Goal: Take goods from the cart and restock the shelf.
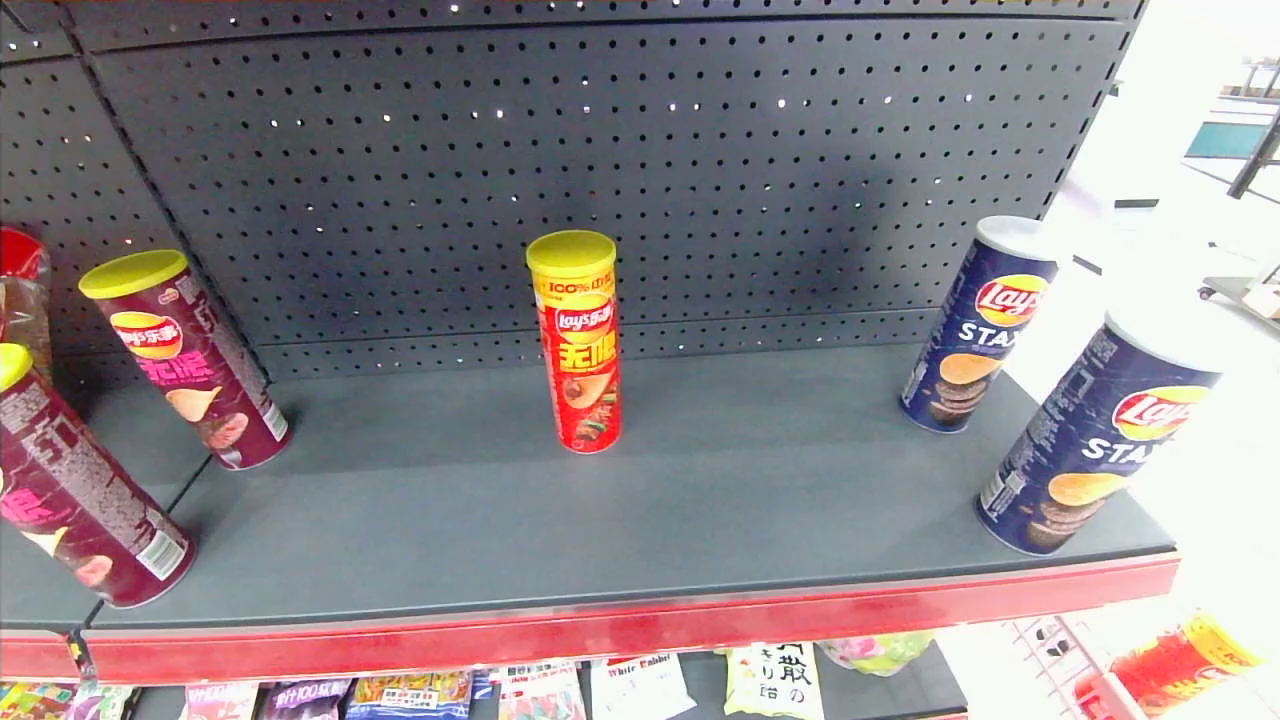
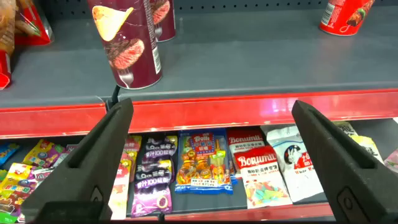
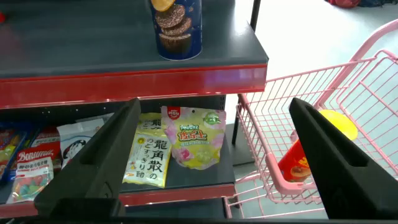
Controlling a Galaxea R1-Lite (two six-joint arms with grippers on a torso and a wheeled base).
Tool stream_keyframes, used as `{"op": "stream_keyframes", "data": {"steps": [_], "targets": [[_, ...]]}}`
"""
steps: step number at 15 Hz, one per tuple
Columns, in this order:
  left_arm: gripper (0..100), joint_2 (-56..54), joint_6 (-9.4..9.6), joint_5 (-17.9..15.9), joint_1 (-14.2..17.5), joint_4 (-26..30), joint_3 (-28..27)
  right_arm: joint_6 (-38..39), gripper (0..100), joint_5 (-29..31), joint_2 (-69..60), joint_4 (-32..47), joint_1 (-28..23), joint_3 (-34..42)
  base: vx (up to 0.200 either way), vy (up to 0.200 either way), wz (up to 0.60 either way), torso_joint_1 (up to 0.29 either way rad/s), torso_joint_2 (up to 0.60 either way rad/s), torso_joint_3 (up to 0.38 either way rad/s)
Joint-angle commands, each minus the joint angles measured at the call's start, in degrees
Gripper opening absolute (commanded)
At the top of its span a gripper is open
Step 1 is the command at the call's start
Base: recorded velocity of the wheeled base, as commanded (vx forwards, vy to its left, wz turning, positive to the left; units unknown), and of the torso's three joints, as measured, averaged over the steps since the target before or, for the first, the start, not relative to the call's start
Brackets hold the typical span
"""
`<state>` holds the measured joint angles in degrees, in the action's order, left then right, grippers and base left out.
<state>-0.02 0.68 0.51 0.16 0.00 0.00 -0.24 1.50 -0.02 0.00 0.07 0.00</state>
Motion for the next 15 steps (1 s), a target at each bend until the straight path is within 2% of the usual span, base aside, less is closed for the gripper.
{"op": "stream_keyframes", "data": {"steps": [1, 6, 15], "targets": [[100, 0.0, -0.07, 0.0, 0.0, 0.0, 0.0, 0.0, 100, 0.0, 0.0, 0.0, 0.1, 0.0, -0.200, 0.000, 0.00, 0.002, 0.00, 0.002], [100, 0.0, -0.07, 0.0, 0.0, 0.0, 0.0, -0.1, 100, 0.1, 0.0, 0.0, 0.1, 0.0, -0.200, 0.000, 0.00, -0.002, 0.00, 0.000], [100, 0.0, -0.07, 0.0, 0.0, 0.0, 0.0, -0.1, 100, 0.0, 0.0, 0.0, 0.0, 0.0, 0.000, 0.000, 0.00, 0.000, 0.00, 0.000]]}}
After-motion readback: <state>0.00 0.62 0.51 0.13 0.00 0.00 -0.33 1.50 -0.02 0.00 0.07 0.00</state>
